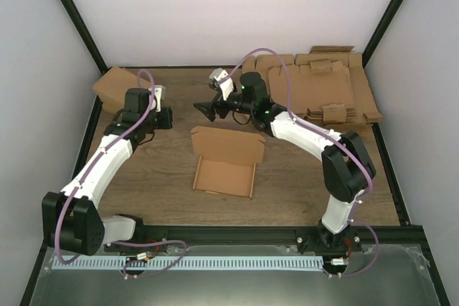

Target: Fold the paper box

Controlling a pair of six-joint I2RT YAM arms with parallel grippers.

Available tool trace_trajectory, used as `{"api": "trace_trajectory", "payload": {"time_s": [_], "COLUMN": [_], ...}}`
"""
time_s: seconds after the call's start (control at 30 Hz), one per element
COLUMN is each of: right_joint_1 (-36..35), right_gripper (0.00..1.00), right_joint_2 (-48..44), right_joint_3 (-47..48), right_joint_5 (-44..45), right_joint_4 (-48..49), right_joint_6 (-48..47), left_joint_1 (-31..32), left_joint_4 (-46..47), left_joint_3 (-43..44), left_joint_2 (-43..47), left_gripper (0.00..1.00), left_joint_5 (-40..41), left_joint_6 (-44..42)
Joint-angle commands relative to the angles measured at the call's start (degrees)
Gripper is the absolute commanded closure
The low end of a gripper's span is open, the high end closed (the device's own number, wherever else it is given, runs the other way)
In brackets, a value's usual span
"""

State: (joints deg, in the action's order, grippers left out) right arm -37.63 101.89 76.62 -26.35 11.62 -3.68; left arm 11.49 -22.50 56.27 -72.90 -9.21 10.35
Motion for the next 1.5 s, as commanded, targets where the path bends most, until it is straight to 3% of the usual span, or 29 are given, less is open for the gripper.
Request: {"api": "trace_trajectory", "payload": {"time_s": [0.0,0.27,0.43,0.57,0.9,1.1,1.3,1.37,1.47], "right_joint_1": [0.27,2.14,6.29,6.25,6.27,6.31,6.34,6.35,6.34], "right_gripper": [0.0,0.0,0.0,0.0,0.0,0.0,0.02,0.03,0.06], "right_joint_2": [-4.6,-15.51,-21.08,-30.98,-51.74,-55.68,-52.51,-50.07,-47.27], "right_joint_3": [-2.6,-16.79,-20.7,-29.73,-38.8,-41.63,-38.69,-37.84,-35.85], "right_joint_5": [1.52,11.45,13.48,18.69,21.49,23.89,15.42,16.88,17.73], "right_joint_4": [2.89,9.45,2.01,0.33,-9.46,-11.9,-16.42,-17.05,-20.29], "right_joint_6": [0.18,7.17,14.35,17.94,19.58,20.37,18.36,18.78,19.48], "left_joint_1": [-0.37,-0.33,-0.24,0.25,4.92,9.63,11.19,11.18,11.04], "left_joint_4": [0.44,-2.37,-3.03,-3.41,-4.83,-6.17,-8.8,-10.27,-10.33], "left_joint_3": [0.42,-0.73,-3.14,-4.52,-7.24,-7.82,-5.48,-4.06,-3.69], "left_joint_2": [0.41,1.33,2.36,2.74,7.07,10.18,10.48,9.75,9.12], "left_gripper": [0.96,0.96,0.96,0.96,0.96,0.96,0.96,0.88,0.66], "left_joint_5": [-2.48,-8.26,-14.63,-18.97,-22.98,-23.0,-20.02,-16.17,-9.28], "left_joint_6": [-1.3,-4.02,-5.23,-5.91,-6.78,-6.78,-8.14,-8.07,-7.11]}}
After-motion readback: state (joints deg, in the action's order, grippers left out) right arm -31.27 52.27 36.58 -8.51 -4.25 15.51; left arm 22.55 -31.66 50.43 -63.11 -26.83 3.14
